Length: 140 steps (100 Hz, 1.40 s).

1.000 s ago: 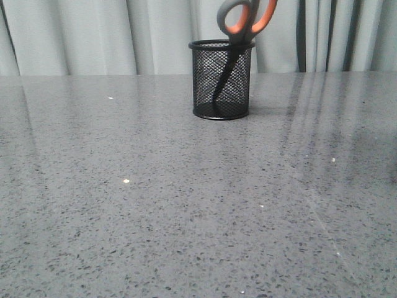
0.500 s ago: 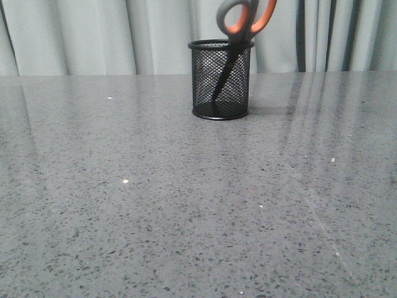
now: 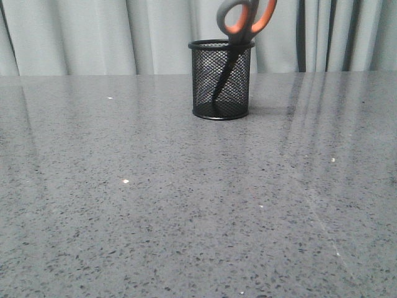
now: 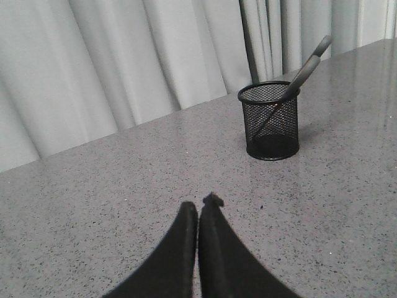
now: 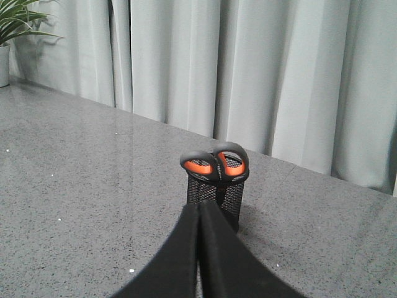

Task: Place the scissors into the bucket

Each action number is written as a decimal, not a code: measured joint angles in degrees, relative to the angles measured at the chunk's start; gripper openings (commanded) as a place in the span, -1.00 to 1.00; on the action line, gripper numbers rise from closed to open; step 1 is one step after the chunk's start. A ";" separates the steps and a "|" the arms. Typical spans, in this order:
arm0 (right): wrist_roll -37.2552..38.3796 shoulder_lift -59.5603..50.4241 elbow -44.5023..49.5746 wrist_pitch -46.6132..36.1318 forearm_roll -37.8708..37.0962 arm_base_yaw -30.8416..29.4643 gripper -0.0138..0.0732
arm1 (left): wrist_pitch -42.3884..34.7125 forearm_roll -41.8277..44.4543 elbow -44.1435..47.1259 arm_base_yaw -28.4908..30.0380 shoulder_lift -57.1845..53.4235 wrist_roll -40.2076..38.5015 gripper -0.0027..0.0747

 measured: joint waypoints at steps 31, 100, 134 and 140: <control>-0.10 0.00 0.00 -0.03 0.00 0.00 -0.83 | 0.00 -0.01 0.00 0.00 0.00 0.00 -0.98; -0.10 0.00 0.09 -0.03 0.00 0.00 -0.83 | -12.20 3.60 20.27 16.94 -9.87 -4.92 -0.98; -0.10 0.00 0.09 -0.03 0.00 0.00 -0.83 | 4.17 4.85 20.19 25.28 -13.97 -5.89 -0.98; -0.10 0.00 0.09 -0.03 0.00 0.00 -0.83 | 4.16 4.85 20.19 25.28 -13.97 -5.89 -0.98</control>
